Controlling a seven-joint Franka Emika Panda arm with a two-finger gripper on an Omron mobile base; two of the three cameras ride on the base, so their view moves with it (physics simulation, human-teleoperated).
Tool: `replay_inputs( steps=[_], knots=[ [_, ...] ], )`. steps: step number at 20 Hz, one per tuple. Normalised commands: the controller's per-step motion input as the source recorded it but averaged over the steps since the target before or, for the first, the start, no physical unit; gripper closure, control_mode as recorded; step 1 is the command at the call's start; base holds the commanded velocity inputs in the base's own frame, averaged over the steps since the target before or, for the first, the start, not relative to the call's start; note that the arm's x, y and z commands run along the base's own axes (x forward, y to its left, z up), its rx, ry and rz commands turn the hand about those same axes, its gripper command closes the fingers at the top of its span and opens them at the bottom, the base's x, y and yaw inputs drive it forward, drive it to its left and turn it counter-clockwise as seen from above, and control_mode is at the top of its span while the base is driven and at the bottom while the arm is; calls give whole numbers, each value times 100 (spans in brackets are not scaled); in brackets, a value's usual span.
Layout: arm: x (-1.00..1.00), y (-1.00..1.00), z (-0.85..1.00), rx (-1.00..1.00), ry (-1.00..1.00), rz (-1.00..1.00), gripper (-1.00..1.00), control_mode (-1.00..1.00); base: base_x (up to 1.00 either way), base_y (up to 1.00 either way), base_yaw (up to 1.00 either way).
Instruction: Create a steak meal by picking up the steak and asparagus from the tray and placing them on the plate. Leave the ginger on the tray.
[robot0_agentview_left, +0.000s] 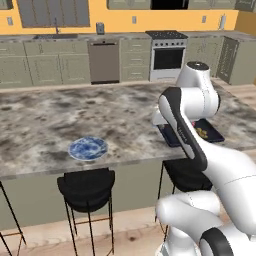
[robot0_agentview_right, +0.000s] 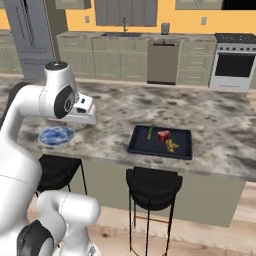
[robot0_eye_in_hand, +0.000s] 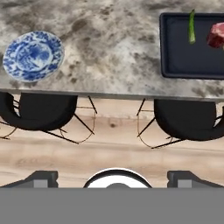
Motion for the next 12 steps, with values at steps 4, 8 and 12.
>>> replay_inputs(
  steps=[4, 8, 12],
  knots=[
    [0, 0, 0, 0, 0, 0, -100, 100, 34, 34, 0],
    [0, 0, 0, 0, 0, 0, -100, 100, 48, 16, 0],
    [0, 0, 0, 0, 0, 0, -100, 100, 51, 29, 0]
  ],
)
